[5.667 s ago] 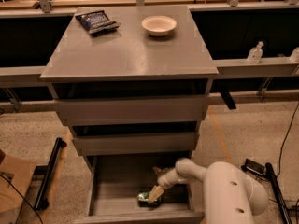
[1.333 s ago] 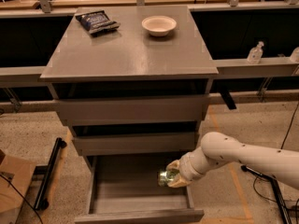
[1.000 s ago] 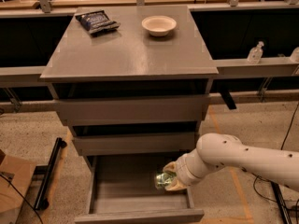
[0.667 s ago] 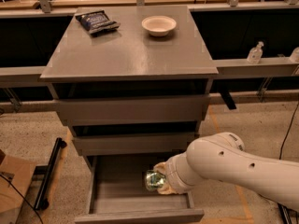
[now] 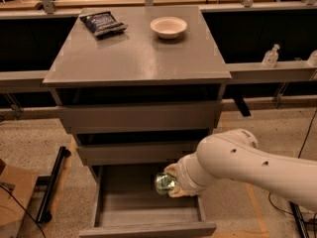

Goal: Pick green can from bottom drawer and place on counter

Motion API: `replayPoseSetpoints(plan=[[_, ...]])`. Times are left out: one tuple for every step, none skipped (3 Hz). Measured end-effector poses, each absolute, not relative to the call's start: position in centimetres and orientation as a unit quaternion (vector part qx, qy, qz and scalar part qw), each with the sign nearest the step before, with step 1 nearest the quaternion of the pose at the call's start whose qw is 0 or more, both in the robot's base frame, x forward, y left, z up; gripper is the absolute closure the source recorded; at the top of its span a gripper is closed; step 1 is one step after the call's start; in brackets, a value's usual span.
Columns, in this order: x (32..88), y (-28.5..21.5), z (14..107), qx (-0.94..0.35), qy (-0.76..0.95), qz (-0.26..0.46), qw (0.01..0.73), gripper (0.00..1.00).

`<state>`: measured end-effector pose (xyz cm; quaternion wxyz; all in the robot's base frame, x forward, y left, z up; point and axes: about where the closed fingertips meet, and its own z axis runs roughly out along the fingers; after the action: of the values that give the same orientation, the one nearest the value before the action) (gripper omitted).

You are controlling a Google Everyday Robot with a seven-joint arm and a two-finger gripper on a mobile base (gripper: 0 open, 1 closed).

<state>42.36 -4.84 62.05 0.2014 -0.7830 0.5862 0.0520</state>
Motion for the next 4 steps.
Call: replayPoseSetpoints(plan=[[43.9,-5.8,67.1,-0.795,0.575,0.004,0.193,1.00],[46.3,-8.3,72.8,-0.800,0.566,-0.040,0.192,1.00],[49.2,-10.9,77.9,-0.801,0.558,-0.063,0.208,1.00],[50.3,-10.8,79.9,-0.800,0.552,-0.075,0.222,1.00]])
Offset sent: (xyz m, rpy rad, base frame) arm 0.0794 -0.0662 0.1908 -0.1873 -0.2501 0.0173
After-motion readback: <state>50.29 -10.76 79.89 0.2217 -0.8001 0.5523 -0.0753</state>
